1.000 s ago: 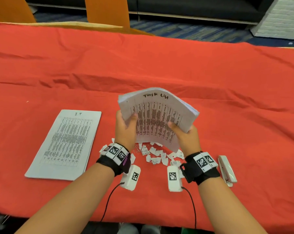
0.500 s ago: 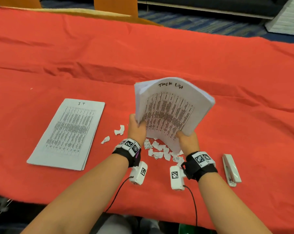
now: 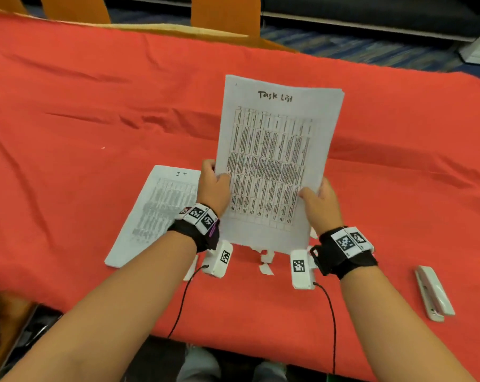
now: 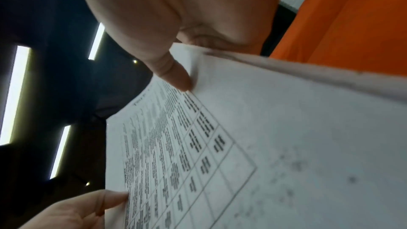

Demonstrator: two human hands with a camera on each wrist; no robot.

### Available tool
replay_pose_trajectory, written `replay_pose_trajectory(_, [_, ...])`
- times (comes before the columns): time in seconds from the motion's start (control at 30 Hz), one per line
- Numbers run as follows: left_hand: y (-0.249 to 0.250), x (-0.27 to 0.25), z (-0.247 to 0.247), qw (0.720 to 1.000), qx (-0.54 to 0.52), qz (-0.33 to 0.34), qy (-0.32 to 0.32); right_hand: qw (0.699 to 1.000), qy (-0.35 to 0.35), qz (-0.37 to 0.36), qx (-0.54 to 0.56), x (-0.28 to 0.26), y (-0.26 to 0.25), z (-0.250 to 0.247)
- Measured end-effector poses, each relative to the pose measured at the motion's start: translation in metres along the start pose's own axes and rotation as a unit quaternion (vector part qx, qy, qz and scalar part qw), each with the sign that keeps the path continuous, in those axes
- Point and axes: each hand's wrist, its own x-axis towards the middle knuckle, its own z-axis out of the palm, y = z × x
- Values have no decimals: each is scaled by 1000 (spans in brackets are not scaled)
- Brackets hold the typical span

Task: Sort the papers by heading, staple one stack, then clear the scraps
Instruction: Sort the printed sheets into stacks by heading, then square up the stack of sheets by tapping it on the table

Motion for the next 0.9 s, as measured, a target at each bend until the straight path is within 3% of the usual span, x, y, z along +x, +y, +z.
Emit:
replay_pose_trajectory(0.23, [-67,54,-134,990,98,-104,18,991,-105,82,-12,-16,19,141])
replay_pose_trajectory(0.43, [-131,72,-190,974,172,-150,-2,975,-134,127,-125,-20,51,220])
replay_pose_trajectory(0.53, [-157,77,-200,959,235,-159,-14,957,-133,135,-219,-22,70,238])
replay_pose_trajectory(0.63, [-176,83,-204,919,334,-202,-51,940,-115,138,-290,-25,82,245])
replay_pose_trajectory(0.7, [-180,88,-205,909,344,-223,-69,948,-84,142,-271,-25,85,248])
replay_pose_trajectory(0.77, [-182,93,-204,922,308,-221,-81,962,-67,153,-217,-23,85,249])
replay_pose_trajectory(0.9, [-175,97,-199,926,248,-271,-90,966,-104,204,-124,-20,79,247])
